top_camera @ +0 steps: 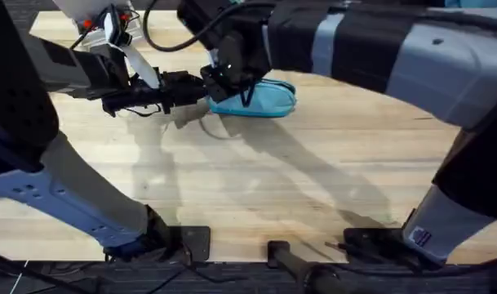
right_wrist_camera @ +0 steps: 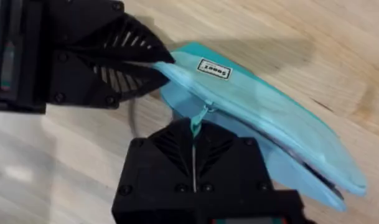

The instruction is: Unzip the bag, pick up the pens from the table one at a time and place them inside, then zip the bag closed.

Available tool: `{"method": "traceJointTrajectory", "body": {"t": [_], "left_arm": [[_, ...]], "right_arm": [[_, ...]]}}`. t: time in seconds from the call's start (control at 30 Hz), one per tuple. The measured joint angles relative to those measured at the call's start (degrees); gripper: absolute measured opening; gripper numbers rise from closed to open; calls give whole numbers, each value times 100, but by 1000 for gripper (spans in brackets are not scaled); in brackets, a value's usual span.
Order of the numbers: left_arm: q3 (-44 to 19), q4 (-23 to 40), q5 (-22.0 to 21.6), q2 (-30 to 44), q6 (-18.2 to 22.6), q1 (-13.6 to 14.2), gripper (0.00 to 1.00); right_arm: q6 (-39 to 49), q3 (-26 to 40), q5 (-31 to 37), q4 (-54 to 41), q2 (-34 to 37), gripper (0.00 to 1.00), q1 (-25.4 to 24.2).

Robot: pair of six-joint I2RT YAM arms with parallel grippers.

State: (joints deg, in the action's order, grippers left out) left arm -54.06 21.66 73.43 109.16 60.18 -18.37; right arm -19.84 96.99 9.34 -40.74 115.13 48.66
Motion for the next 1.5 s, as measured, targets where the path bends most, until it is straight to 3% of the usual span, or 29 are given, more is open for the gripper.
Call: {"method": "traceJointTrajectory", "body": {"t": [0.23,0.57,0.87,1.5], "left_arm": [[0,1,0,0,0,0,41],[0,1,25,0,0,0,41],[0,3,31,0,-9,0,41],[0,3,32,0,-18,2,41]], "right_arm": [[487,36,-465,-249,0,30,-279],[934,568,-662,-912,0,30,-658],[1536,615,-860,-1416,0,30,-851],[1732,647,-1020,-2120,0,30,-1365]]}}
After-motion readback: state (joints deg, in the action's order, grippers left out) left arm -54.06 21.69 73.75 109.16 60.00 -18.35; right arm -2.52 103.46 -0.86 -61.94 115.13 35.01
